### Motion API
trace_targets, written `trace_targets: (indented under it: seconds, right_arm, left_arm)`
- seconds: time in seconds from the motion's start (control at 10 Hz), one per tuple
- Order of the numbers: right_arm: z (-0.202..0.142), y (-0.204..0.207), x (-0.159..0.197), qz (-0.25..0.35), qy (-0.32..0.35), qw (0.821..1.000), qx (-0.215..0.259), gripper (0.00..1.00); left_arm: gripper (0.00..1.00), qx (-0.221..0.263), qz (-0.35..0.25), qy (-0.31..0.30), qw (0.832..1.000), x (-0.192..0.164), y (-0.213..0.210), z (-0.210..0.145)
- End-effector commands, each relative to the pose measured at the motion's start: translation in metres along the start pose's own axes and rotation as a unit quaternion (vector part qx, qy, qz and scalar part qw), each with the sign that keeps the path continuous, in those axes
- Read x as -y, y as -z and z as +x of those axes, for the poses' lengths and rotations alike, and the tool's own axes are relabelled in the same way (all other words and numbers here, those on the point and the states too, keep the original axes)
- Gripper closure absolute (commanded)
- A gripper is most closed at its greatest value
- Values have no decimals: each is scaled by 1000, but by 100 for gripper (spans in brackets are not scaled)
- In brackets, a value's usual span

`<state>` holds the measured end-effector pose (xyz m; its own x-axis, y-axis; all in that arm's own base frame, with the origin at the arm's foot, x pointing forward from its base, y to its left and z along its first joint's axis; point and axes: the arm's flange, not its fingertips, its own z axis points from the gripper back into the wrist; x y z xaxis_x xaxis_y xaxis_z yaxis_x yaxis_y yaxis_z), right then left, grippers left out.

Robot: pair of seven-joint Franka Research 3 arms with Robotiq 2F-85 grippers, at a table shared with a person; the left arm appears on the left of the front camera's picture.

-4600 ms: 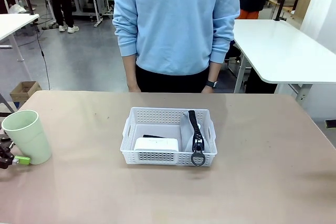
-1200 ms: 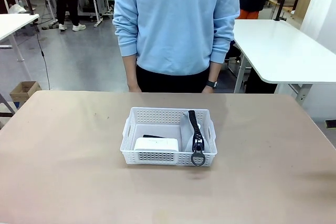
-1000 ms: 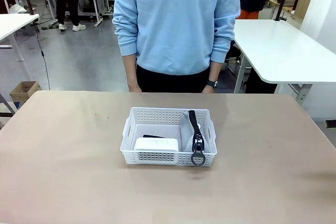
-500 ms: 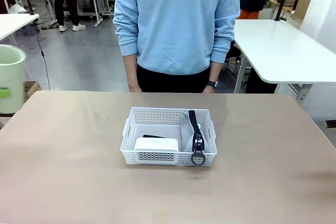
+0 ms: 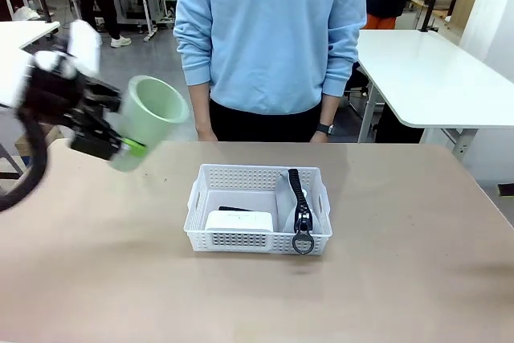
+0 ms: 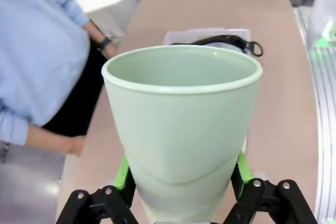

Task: Efficiently arrange items inside the basket to fit them all.
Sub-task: Pick up the Reusable plastic cup and place it inside the Organizing basket.

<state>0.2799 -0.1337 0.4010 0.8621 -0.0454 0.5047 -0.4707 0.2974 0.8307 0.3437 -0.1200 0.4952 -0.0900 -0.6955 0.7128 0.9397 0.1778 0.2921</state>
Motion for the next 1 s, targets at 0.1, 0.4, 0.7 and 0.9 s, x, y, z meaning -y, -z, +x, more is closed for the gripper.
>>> trace_targets:
  seconds: [0.1,0.4,0.7,0.9]
  right_arm:
    - [0,0,-1,4,-7,1000,4,0]
    - [0,0,-1,4,-7,1000,4,0]
    - [0,0,-1,4,-7,1000,4,0]
    - [0,0,-1,4,-7,1000,4,0]
  left_arm:
    - [15,-77,8,49,996,27,77,26]
    - [15,-66,-5,64,996,38,79,37]
    - [15,-66,-5,64,996,38,79,37]
    - [15,-137,6,9,990,37,104,50]
